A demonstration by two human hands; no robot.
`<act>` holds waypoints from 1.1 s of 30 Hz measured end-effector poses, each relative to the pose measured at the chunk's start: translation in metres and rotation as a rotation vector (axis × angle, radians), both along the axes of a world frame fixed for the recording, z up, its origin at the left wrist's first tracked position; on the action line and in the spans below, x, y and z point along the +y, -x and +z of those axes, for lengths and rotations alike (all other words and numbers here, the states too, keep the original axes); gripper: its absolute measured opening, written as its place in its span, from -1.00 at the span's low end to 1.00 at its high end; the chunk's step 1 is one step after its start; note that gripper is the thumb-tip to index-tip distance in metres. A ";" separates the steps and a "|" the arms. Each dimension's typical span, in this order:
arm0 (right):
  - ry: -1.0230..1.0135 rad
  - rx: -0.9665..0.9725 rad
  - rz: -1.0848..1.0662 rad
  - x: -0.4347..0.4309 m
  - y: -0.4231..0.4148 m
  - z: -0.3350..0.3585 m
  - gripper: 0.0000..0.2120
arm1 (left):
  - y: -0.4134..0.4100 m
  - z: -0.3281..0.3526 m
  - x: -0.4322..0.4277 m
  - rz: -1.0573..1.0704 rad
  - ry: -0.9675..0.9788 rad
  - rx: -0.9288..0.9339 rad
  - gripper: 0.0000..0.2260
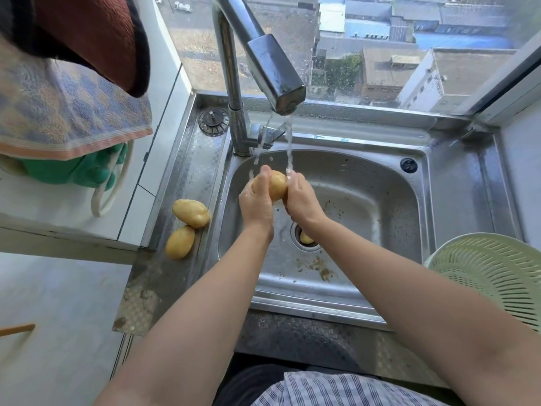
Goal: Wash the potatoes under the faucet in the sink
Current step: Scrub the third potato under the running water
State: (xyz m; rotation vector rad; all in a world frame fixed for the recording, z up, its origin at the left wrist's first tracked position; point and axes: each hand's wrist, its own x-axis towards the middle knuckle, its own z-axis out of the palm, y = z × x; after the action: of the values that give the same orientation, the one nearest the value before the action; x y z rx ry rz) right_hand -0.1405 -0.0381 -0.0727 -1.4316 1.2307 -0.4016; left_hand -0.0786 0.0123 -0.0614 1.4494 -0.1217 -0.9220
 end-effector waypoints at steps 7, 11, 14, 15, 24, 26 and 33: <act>0.142 -0.169 0.050 0.007 0.008 0.004 -0.77 | 0.000 0.005 -0.013 0.181 -0.279 0.280 -0.66; 0.005 -0.215 0.036 0.004 0.002 0.008 -0.83 | 0.010 0.015 -0.005 -0.113 -0.209 0.053 -0.60; -0.112 -0.172 -0.176 -0.005 -0.004 0.006 -0.70 | 0.009 0.005 -0.001 -0.338 -0.204 -0.206 -0.59; -0.106 -0.187 -0.185 -0.003 -0.005 0.006 -0.68 | 0.007 0.003 -0.002 -0.319 -0.250 -0.227 -0.56; 0.119 -0.177 -0.034 0.004 -0.007 0.004 -0.86 | -0.003 0.006 -0.003 -0.304 -0.564 -0.404 -0.39; 0.100 -0.081 -0.184 0.001 -0.009 0.001 -0.83 | 0.004 0.012 -0.003 -0.379 -0.561 -0.622 -0.46; -0.301 -0.138 -0.315 -0.001 -0.001 0.003 -0.71 | -0.013 0.004 0.000 -0.259 -0.507 -0.623 -0.70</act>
State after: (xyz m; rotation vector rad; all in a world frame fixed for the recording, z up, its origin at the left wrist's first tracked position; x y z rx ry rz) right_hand -0.1396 -0.0392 -0.0694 -0.9422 1.3433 -0.4970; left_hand -0.0660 0.0123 -0.0571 2.2029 -0.5805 -0.6993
